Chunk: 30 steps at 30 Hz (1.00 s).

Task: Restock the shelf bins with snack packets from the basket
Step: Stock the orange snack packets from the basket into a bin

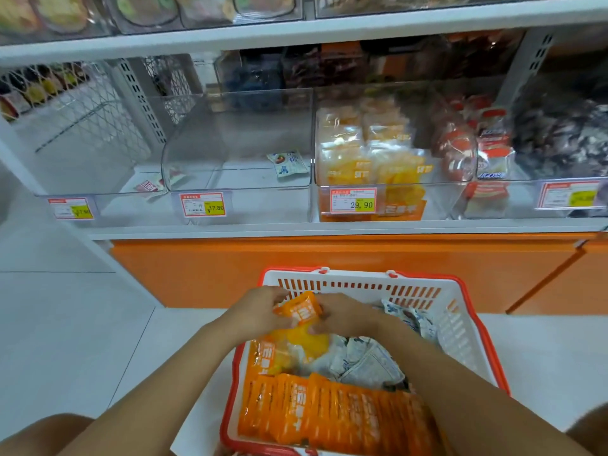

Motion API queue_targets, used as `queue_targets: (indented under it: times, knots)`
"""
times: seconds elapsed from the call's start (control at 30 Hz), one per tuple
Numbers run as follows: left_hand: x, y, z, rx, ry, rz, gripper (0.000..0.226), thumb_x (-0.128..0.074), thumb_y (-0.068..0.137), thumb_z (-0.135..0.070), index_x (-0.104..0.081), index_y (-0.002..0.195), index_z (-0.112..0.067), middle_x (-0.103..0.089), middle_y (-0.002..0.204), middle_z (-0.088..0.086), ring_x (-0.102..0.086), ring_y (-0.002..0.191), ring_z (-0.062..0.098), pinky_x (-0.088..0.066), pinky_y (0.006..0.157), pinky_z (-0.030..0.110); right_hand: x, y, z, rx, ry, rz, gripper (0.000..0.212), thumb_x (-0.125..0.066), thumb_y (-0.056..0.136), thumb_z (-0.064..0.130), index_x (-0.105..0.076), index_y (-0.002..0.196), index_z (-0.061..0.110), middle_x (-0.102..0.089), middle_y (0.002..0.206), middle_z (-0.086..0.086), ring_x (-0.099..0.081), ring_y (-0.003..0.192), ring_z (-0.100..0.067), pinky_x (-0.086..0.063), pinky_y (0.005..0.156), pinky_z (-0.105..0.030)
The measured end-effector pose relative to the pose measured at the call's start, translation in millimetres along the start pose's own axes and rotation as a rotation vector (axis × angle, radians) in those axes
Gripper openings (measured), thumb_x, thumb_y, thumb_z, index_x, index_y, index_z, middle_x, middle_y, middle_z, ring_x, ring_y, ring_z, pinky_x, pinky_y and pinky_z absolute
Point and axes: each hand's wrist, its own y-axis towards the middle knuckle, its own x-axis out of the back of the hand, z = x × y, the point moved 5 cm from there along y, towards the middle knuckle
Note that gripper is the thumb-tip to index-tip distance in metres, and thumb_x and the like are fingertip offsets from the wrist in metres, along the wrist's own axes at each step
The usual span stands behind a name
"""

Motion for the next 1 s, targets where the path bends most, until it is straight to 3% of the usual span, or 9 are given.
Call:
queue_targets:
  times: [0.07,0.1,0.13,0.23,0.37,0.6,0.67,0.87,1.0]
  knots:
    - [11.6,2.0,-17.0,-0.074,-0.183,-0.034,0.034,-0.076,0.079,-0.025,-0.067,0.110,-0.012,-0.069,0.109,0.008,-0.065,0.093,0.017,-0.053,0.089,0.039,30.6,-15.1,18.0,0.038,0.127,0.008,0.013,-0.070,0.085,0.021,-0.062,0.084,0.031,-0.059,0.067,0.025,-0.053,0.068,0.003,-0.040,0.070,-0.018]
    - [18.4,2.5,-24.3,-0.106,-0.278,-0.059,0.024,-0.076,0.079,-0.022,-0.070,0.098,-0.010,-0.072,0.097,0.011,-0.065,0.083,0.017,-0.050,0.073,0.044,46.0,-22.5,23.9,0.047,0.206,-0.038,0.011,-0.071,0.085,0.024,-0.064,0.079,0.030,-0.061,0.067,0.023,-0.055,0.067,0.001,-0.041,0.070,-0.020]
    - [26.0,2.1,-31.8,-0.132,-0.390,-0.080,0.017,-0.076,0.079,-0.020,-0.072,0.093,-0.012,-0.073,0.091,0.010,-0.066,0.079,0.016,-0.052,0.076,0.037,60.2,-30.4,28.1,0.063,0.277,-0.113,0.008,-0.071,0.085,0.027,-0.066,0.078,0.028,-0.065,0.073,0.018,-0.059,0.071,-0.002,-0.043,0.071,-0.021]
    - [47.9,2.4,-55.5,-0.185,-0.681,-0.181,0.014,-0.073,0.080,-0.016,-0.072,0.094,-0.015,-0.075,0.090,0.004,-0.071,0.081,0.016,-0.054,0.075,0.027,96.0,-50.0,29.0,0.114,0.561,-0.356,0.021,-0.072,0.080,0.032,-0.069,0.094,0.016,-0.069,0.091,-0.002,-0.064,0.083,-0.016,-0.048,0.078,-0.028]
    - [60.7,5.2,-82.6,-0.217,-0.882,-0.344,0.016,-0.069,0.084,-0.020,-0.070,0.099,-0.014,-0.074,0.092,0.007,-0.071,0.086,0.024,-0.055,0.079,0.034,115.2,-71.2,37.9,0.212,0.899,-0.436,0.041,-0.074,0.077,0.026,-0.063,0.113,0.012,-0.070,0.107,-0.012,-0.068,0.093,-0.029,-0.055,0.083,-0.035]
    - [70.7,19.3,-114.7,-0.345,-0.716,-0.501,0.032,-0.067,0.087,-0.019,-0.061,0.118,-0.017,-0.067,0.110,-0.006,-0.063,0.099,0.004,-0.046,0.084,0.014,196.9,-138.7,82.7,0.232,0.165,-0.893,0.018,-0.069,0.085,0.013,-0.067,0.102,0.015,-0.069,0.086,0.007,-0.066,0.074,0.002,-0.050,0.063,-0.012]
    - [73.8,22.7,-113.3,-0.317,-0.614,-0.558,0.036,-0.063,0.090,-0.019,-0.058,0.125,-0.017,-0.062,0.114,-0.010,-0.058,0.099,-0.003,-0.041,0.080,0.008,227.3,-158.2,95.5,0.178,-0.194,-0.958,0.015,-0.072,0.082,0.018,-0.071,0.097,0.017,-0.068,0.081,0.006,-0.062,0.072,-0.002,-0.050,0.066,-0.022]
    - [75.3,28.2,-116.6,-0.318,-0.545,-0.581,0.035,-0.058,0.092,-0.015,-0.056,0.127,-0.019,-0.061,0.110,-0.012,-0.055,0.094,-0.008,-0.044,0.083,0.012,279.2,-137.5,101.4,0.014,-0.779,-0.812,0.022,-0.074,0.080,0.019,-0.073,0.101,0.015,-0.066,0.098,-0.004,-0.059,0.092,-0.023,-0.048,0.082,-0.036]
    - [74.9,29.7,-116.9,-0.316,-0.525,-0.579,0.036,-0.057,0.093,-0.017,-0.055,0.128,-0.020,-0.060,0.110,-0.015,-0.053,0.094,-0.009,-0.039,0.077,0.007,279.8,-104.6,97.1,-0.026,-0.850,-0.720,0.026,-0.077,0.077,0.025,-0.070,0.097,0.010,-0.067,0.093,-0.007,-0.058,0.087,-0.025,-0.048,0.077,-0.037]
